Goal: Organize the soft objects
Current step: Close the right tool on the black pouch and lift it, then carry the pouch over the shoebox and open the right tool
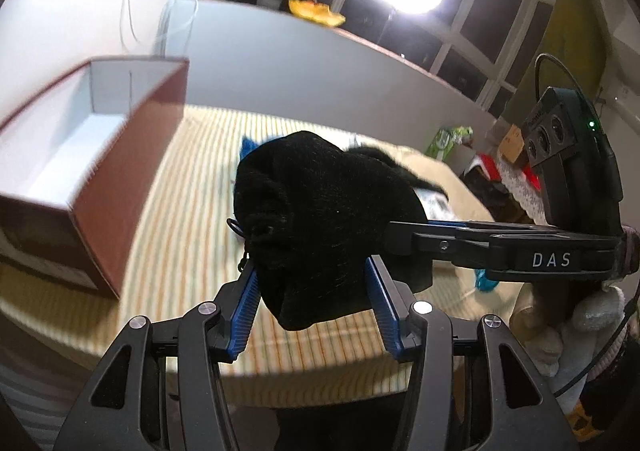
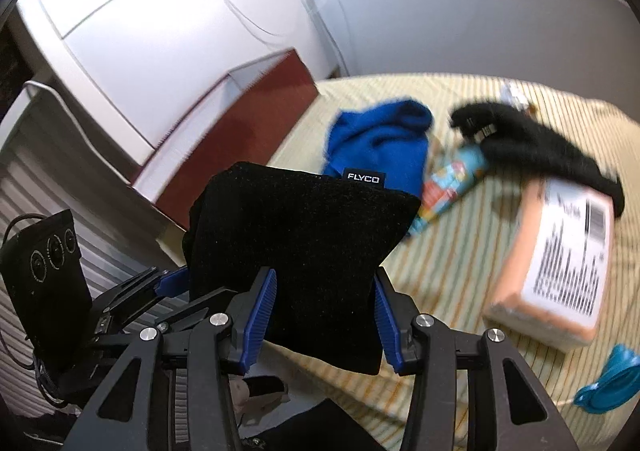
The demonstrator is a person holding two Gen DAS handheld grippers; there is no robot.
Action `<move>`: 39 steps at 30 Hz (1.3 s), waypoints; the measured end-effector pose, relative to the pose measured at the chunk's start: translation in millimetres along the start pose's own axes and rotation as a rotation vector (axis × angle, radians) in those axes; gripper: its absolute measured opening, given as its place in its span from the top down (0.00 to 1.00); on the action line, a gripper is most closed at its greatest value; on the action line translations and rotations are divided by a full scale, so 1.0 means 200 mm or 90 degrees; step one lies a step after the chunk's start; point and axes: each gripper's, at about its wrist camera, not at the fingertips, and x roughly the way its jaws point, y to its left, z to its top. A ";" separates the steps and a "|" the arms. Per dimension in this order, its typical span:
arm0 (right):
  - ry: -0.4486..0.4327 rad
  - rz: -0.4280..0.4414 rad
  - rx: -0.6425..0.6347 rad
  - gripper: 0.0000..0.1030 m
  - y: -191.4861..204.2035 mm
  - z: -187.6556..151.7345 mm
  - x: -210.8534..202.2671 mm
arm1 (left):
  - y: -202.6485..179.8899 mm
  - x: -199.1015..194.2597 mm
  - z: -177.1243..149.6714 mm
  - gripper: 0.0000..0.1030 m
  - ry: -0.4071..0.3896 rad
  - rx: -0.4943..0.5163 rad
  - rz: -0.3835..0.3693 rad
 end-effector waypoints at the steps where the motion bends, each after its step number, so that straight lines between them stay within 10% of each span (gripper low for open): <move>1: -0.006 0.005 -0.010 0.57 0.03 0.03 -0.01 | 0.01 -0.02 0.02 0.51 -0.008 0.000 0.003; 21: -0.014 0.107 -0.152 0.57 0.67 0.64 0.43 | 0.55 -0.27 0.38 0.51 -0.129 -0.046 0.187; 39: 0.011 0.086 -0.204 0.54 0.83 0.72 0.72 | 0.75 -0.30 0.33 0.51 -0.123 -0.068 0.308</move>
